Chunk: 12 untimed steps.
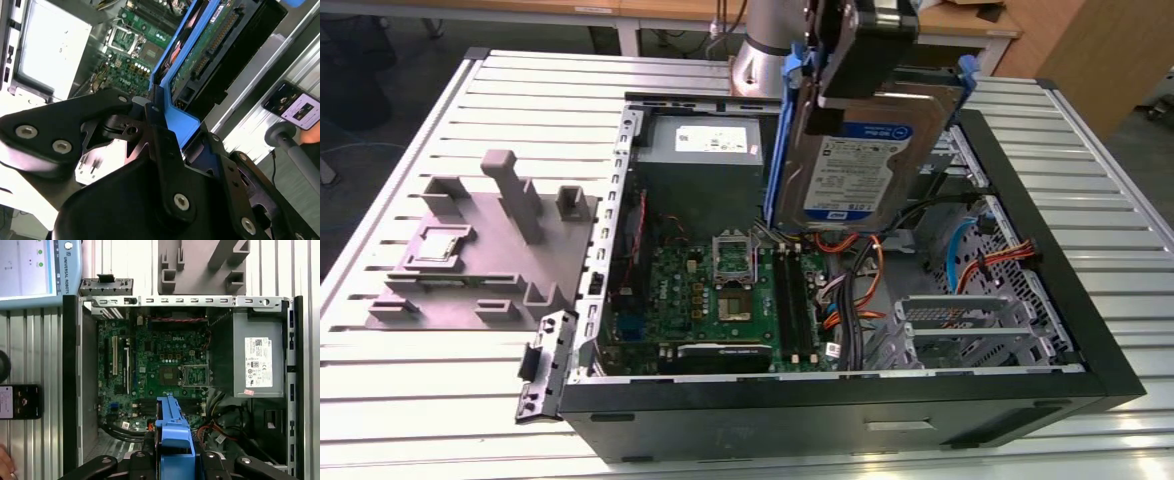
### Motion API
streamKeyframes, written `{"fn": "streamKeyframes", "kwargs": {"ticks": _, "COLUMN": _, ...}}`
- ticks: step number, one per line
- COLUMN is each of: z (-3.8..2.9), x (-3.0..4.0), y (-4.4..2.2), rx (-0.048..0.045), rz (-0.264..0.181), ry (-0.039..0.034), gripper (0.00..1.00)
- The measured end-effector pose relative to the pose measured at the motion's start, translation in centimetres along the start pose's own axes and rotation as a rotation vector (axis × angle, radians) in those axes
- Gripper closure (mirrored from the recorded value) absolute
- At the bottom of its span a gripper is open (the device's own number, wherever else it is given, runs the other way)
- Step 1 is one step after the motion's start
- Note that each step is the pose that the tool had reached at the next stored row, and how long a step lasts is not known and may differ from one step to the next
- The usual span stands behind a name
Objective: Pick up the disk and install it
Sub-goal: 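Insert the disk into the insertion slot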
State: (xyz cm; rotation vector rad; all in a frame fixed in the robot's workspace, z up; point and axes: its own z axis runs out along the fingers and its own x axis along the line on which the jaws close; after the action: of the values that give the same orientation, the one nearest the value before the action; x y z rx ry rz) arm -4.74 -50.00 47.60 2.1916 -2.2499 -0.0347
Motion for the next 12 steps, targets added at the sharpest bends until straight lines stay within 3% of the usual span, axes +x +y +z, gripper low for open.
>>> {"fn": "streamKeyframes", "kwargs": {"ticks": 5, "z": 0.19, "x": 0.03, "y": -1.35, "rx": 0.0002, "rz": 0.0, "ry": 0.0013, "gripper": 0.64}}
{"fn": "streamKeyframes", "kwargs": {"ticks": 9, "z": 0.3, "x": 0.31, "y": -1.57, "rx": 0.0001, "rz": 0.0, "ry": 0.0025, "gripper": 0.64}}
{"fn": "streamKeyframes", "kwargs": {"ticks": 12, "z": 0.42, "x": 0.97, "y": -1.6, "rx": 0.0003, "rz": 0.0, "ry": 0.0024, "gripper": 0.64}}
